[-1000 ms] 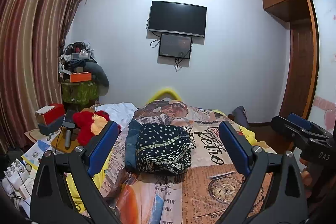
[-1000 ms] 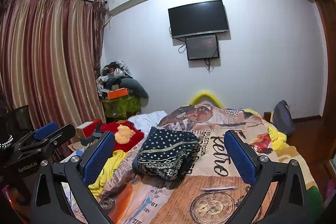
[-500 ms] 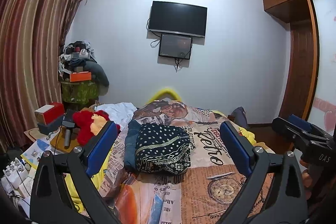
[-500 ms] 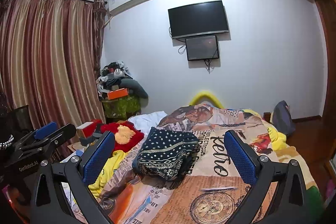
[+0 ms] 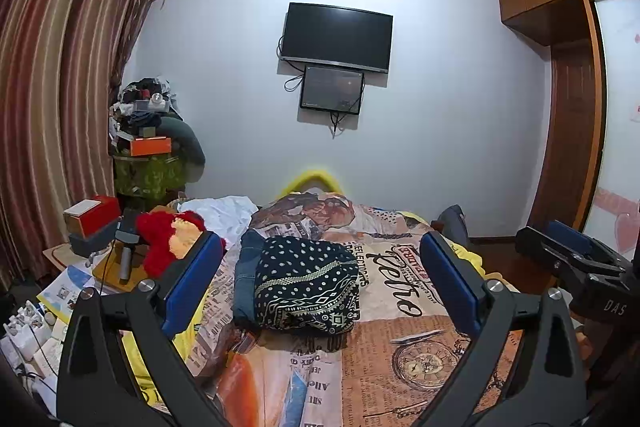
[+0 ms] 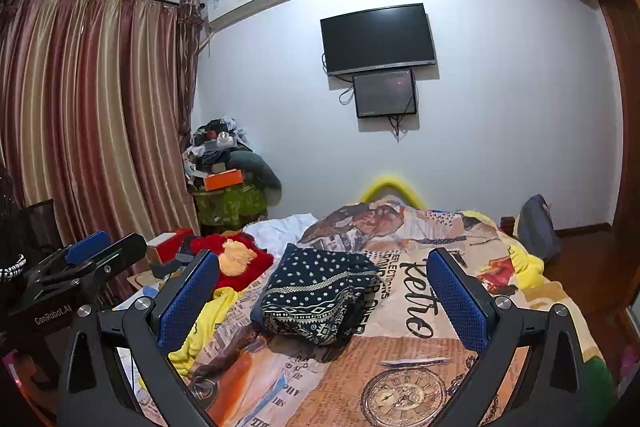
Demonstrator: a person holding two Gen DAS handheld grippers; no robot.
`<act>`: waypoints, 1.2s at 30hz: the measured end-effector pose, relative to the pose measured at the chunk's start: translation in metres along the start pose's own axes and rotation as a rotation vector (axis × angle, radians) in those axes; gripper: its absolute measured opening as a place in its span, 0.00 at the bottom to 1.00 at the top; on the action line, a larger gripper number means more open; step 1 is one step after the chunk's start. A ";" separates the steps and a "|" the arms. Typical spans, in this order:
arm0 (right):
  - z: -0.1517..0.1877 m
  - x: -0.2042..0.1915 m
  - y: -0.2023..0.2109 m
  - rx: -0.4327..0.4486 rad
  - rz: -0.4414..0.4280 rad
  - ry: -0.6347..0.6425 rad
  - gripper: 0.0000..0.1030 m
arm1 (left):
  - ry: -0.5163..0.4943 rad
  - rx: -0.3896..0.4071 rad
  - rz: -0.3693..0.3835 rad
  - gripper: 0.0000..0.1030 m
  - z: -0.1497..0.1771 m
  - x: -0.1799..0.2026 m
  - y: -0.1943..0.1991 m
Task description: Fold large clothes
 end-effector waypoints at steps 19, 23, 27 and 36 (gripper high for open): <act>-0.005 -0.002 0.003 0.018 0.012 0.027 1.00 | 0.014 -0.019 0.048 0.97 0.002 0.017 0.004; -0.006 -0.002 0.003 0.025 0.027 0.044 1.00 | 0.007 -0.018 0.048 0.97 0.002 0.019 0.005; -0.006 -0.001 0.004 0.028 0.030 0.047 1.00 | 0.000 -0.013 0.054 0.97 0.001 0.018 0.007; -0.002 0.002 0.001 0.016 0.036 0.034 1.00 | -0.031 -0.011 0.058 0.97 0.002 0.023 0.005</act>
Point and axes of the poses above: each gripper's, at about its wrist camera, not at the fingertips, and y roughly against the way its jaws point, x to its right, z to its underside, the point moved 8 cm from there along -y, roughly the way its jaws point, and after that the axes turned 14 degrees about x, right-handed, at the moved point
